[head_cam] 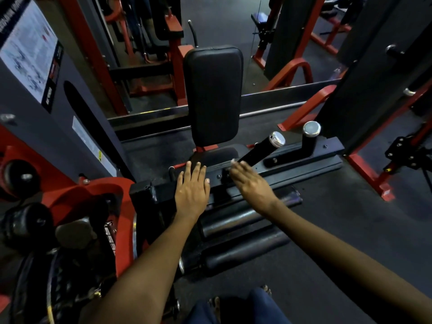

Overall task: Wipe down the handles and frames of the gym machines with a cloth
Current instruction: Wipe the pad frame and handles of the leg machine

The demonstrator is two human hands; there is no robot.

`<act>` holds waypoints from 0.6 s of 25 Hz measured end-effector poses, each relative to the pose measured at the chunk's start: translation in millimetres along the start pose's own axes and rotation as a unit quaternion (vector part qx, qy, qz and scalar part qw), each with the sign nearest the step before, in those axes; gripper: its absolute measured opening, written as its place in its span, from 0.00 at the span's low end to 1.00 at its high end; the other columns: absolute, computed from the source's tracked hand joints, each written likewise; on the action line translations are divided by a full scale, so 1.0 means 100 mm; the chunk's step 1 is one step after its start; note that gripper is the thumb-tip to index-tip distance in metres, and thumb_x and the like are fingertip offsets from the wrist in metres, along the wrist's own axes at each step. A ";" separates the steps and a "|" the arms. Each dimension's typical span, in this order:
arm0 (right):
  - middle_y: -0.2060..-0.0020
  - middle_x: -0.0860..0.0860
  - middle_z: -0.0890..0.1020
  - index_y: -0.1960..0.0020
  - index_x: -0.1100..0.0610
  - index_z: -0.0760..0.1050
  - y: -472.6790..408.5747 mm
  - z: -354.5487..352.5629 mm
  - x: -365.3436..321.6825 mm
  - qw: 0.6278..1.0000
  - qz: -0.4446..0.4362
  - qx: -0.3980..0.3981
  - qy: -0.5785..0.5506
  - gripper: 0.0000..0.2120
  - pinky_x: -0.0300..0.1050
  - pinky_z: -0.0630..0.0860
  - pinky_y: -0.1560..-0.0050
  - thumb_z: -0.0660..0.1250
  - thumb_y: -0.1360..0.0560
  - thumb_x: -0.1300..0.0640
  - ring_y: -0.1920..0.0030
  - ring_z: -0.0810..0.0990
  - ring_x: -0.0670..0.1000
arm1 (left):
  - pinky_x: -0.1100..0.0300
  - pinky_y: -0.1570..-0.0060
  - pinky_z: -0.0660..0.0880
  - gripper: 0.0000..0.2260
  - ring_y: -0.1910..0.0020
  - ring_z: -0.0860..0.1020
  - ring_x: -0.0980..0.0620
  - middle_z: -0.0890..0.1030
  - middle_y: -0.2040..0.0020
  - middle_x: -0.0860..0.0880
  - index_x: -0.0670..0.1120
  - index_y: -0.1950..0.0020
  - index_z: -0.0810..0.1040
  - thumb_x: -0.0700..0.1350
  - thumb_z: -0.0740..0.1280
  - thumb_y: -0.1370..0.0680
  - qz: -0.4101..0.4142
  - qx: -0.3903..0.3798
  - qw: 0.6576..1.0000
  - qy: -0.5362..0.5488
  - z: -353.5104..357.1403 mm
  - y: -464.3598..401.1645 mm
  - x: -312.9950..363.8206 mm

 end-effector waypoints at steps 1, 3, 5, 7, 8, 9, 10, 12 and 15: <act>0.46 0.62 0.81 0.48 0.69 0.80 -0.03 0.08 -0.13 0.999 -0.040 -0.010 -0.015 0.14 0.54 0.66 0.34 0.61 0.29 0.68 0.43 0.79 0.61 | 0.47 0.33 0.67 0.23 0.27 0.66 0.44 0.74 0.31 0.47 0.44 0.31 0.73 0.50 0.48 0.18 0.001 0.000 1.000 -0.002 0.00 0.00 0.00; 0.47 0.62 0.81 0.46 0.68 0.79 -0.05 -0.05 -0.06 0.997 -0.051 0.036 -0.048 0.14 0.52 0.67 0.34 0.64 0.31 0.68 0.43 0.80 0.60 | 0.47 0.33 0.68 0.23 0.27 0.66 0.44 0.74 0.31 0.47 0.44 0.31 0.73 0.50 0.48 0.18 0.002 0.002 1.000 -0.003 0.00 0.01 -0.01; 0.43 0.61 0.80 0.42 0.68 0.77 0.02 -0.35 0.28 0.993 0.041 0.106 -0.044 0.16 0.52 0.62 0.31 0.58 0.27 0.69 0.40 0.77 0.60 | 0.47 0.33 0.68 0.22 0.28 0.66 0.44 0.74 0.31 0.46 0.44 0.31 0.73 0.50 0.49 0.18 0.001 0.002 1.000 -0.006 0.00 0.01 -0.01; 0.41 0.61 0.78 0.40 0.68 0.76 0.09 -0.51 0.50 0.983 0.105 0.152 -0.011 0.18 0.51 0.57 0.29 0.54 0.25 0.69 0.37 0.75 0.60 | 0.47 0.33 0.68 0.22 0.28 0.66 0.44 0.74 0.31 0.46 0.44 0.31 0.73 0.50 0.48 0.19 -0.002 0.001 1.000 -0.004 0.00 0.00 -0.01; 0.41 0.61 0.78 0.41 0.69 0.77 0.08 -0.46 0.47 0.984 0.098 0.149 -0.009 0.18 0.50 0.57 0.29 0.52 0.24 0.69 0.37 0.75 0.61 | 0.47 0.33 0.68 0.23 0.28 0.66 0.44 0.74 0.32 0.46 0.44 0.31 0.73 0.50 0.48 0.19 -0.002 0.000 1.000 -0.005 -0.01 0.00 0.00; 0.42 0.62 0.79 0.43 0.69 0.78 0.02 -0.39 0.36 0.988 0.076 0.132 -0.022 0.18 0.49 0.56 0.29 0.50 0.22 0.68 0.39 0.76 0.62 | 0.47 0.34 0.68 0.23 0.28 0.66 0.44 0.74 0.32 0.46 0.44 0.31 0.73 0.50 0.48 0.19 0.000 -0.002 1.000 -0.006 0.00 0.00 0.00; 0.44 0.62 0.80 0.46 0.69 0.79 -0.01 -0.27 0.21 0.992 0.040 0.113 -0.039 0.20 0.49 0.57 0.29 0.49 0.20 0.67 0.40 0.77 0.61 | 0.47 0.34 0.68 0.23 0.28 0.66 0.44 0.74 0.31 0.46 0.44 0.31 0.73 0.50 0.48 0.19 0.001 -0.005 1.000 -0.007 0.00 0.01 0.00; 0.47 0.61 0.82 0.48 0.67 0.81 0.01 -0.08 -0.03 0.993 -0.013 0.083 -0.078 0.18 0.47 0.64 0.31 0.53 0.22 0.64 0.43 0.80 0.59 | 0.46 0.34 0.69 0.23 0.28 0.67 0.43 0.74 0.31 0.46 0.44 0.31 0.73 0.50 0.48 0.19 0.003 -0.006 1.000 -0.010 -0.01 0.01 0.00; 0.47 0.58 0.82 0.45 0.65 0.79 0.36 -0.15 0.21 0.920 0.221 0.135 -0.294 0.16 0.50 0.73 0.37 0.57 0.26 0.67 0.45 0.81 0.55 | 0.46 0.34 0.69 0.23 0.28 0.67 0.43 0.74 0.32 0.46 0.43 0.31 0.74 0.50 0.48 0.19 0.002 -0.006 1.000 -0.003 -0.02 0.00 0.00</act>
Point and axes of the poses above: each hand's wrist, its own y-axis away from the middle knuckle, its own z-axis out of the palm, x = y × z, the point moved 8 cm from there along -y, towards the middle knuckle
